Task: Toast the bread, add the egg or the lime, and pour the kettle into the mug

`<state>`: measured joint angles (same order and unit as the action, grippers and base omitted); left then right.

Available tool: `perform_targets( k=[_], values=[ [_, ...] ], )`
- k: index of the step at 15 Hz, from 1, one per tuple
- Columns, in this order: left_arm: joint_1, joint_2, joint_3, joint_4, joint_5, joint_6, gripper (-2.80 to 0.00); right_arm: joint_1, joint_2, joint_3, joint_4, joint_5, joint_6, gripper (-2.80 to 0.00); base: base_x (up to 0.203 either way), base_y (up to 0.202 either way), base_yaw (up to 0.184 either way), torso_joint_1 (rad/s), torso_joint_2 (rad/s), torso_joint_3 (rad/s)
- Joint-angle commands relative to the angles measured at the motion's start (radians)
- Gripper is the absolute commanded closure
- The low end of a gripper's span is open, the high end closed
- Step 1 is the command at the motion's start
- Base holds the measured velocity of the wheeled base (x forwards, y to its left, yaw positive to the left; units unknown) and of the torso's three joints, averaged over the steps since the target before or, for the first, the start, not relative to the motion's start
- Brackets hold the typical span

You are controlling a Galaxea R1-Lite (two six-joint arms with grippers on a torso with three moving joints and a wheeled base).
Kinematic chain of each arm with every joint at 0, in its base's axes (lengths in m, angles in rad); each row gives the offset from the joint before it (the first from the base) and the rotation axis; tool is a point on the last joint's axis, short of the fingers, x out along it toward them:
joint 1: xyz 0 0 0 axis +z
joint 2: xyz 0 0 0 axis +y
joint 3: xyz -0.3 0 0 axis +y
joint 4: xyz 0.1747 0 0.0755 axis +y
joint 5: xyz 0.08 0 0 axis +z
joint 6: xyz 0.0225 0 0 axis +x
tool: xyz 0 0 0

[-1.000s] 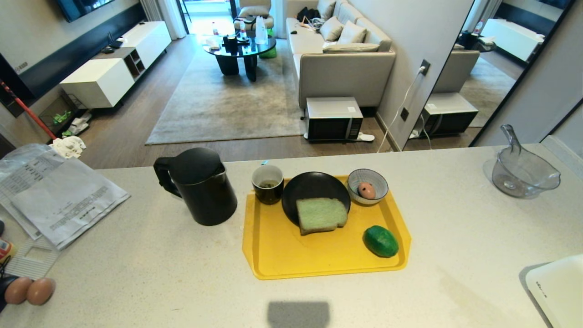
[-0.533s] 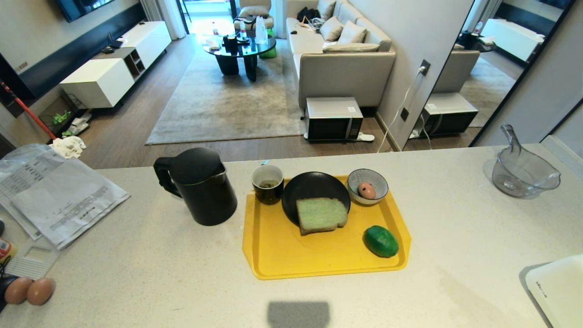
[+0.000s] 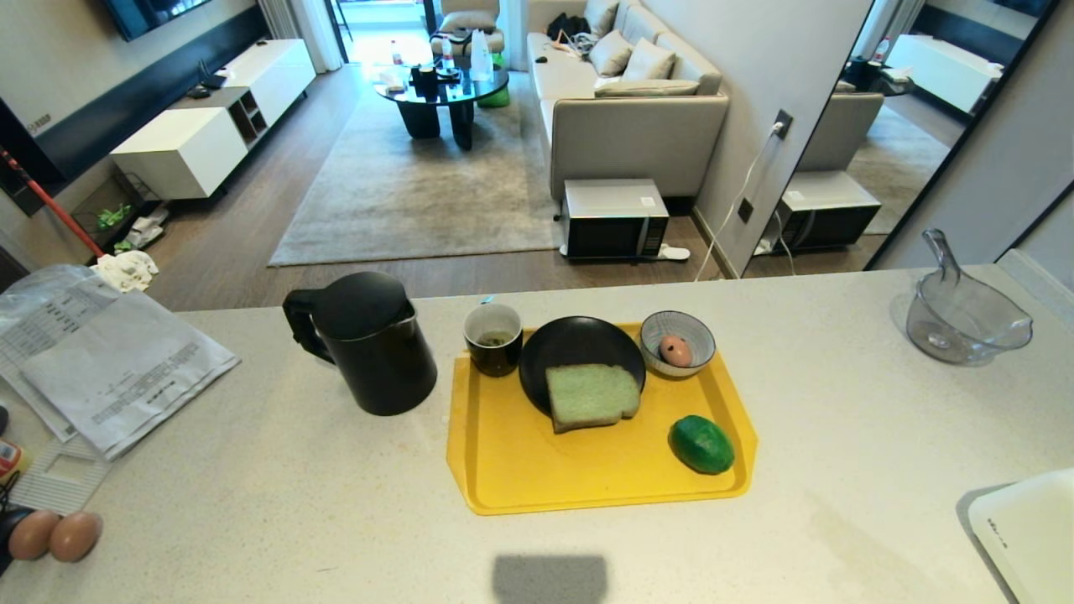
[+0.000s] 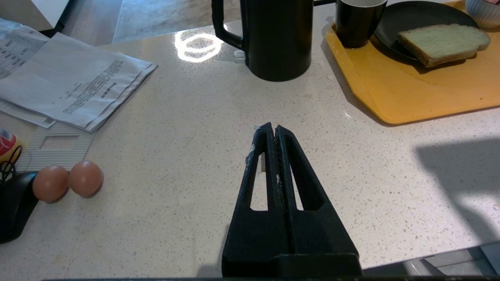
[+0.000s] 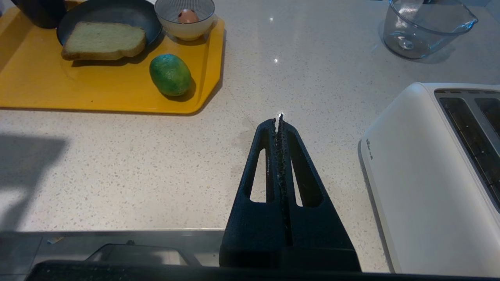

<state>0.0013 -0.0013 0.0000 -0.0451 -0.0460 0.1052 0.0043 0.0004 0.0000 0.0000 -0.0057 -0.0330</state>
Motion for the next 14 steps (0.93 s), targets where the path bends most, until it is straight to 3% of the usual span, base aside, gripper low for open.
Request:
perform_targets(
  k=[1,14],
  values=[
    [0.000,-0.002,0.017,-0.001,0.000,0.001,0.00,0.000,0.000,0.000,0.000,0.000,-0.001,0.00,0.000,0.000,0.000,0.000,0.00,0.000],
    [0.000,-0.002,0.017,-0.001,0.000,0.001,0.00,0.000,0.000,0.000,0.000,0.000,-0.001,0.00,0.000,0.000,0.000,0.000,0.00,0.000]
  ],
)
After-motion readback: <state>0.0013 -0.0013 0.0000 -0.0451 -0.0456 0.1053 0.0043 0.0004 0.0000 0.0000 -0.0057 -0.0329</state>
